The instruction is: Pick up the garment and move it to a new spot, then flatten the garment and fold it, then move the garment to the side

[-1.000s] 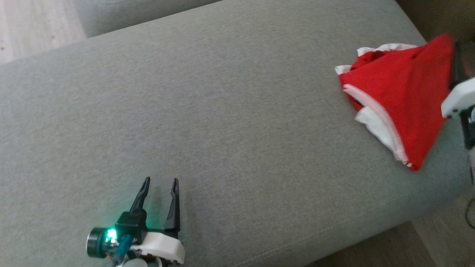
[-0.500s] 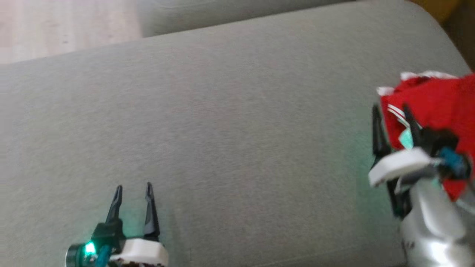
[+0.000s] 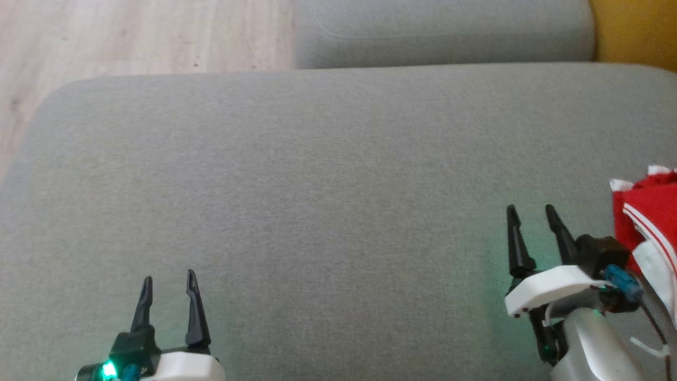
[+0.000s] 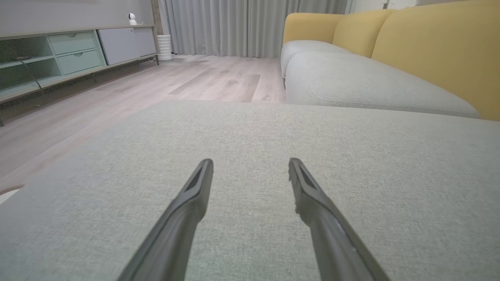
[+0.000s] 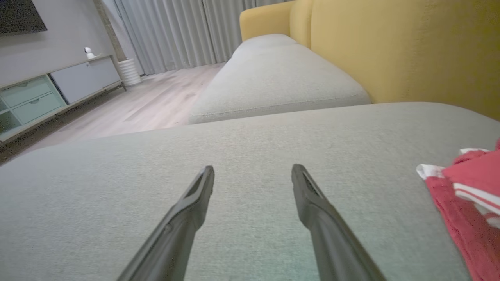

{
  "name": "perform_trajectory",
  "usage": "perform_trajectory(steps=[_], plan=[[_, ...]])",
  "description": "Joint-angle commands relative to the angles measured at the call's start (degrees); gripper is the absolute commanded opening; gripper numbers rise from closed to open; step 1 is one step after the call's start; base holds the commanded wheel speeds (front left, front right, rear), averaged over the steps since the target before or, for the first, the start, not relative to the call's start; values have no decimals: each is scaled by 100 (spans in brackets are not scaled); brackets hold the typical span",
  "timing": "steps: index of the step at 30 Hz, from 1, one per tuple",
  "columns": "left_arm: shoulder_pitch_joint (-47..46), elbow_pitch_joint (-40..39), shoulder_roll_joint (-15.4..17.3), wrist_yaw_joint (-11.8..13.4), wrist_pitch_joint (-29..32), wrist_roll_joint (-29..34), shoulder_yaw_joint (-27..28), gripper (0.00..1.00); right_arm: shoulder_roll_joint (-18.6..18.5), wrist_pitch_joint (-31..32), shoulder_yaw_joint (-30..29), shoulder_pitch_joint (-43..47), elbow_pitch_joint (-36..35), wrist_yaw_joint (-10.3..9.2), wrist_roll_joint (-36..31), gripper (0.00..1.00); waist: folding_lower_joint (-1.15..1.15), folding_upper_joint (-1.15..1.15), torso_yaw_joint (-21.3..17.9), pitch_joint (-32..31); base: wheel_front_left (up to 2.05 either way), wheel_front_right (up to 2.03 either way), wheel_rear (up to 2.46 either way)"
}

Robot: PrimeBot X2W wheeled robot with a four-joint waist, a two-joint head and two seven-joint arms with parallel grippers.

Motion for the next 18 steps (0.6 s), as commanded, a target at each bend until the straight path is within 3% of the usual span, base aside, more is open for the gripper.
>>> perform_trajectory(steps=[1,6,11,12,18], plan=[[-122,-173,11,-27,-55,-1,233,100,24,-64,225,-96,-206,37,103,100,1,0,146,-127,0,0,0],[-121,-225,11,-113,-55,-151,322,100,26,-64,374,-46,-249,37,263,100,1,0,187,-182,0,0,0],[-94,-229,11,-352,-55,-597,450,100,26,-64,397,-55,-263,37,306,100,1,0,87,-181,0,0,0],[15,-43,-1,-357,1,-611,252,0,31,0,265,38,-68,0,287,0,1,0,100,-184,0,0,0],[6,255,-14,-381,88,-791,292,0,45,84,226,206,167,0,443,0,1,0,81,-185,0,0,0]])
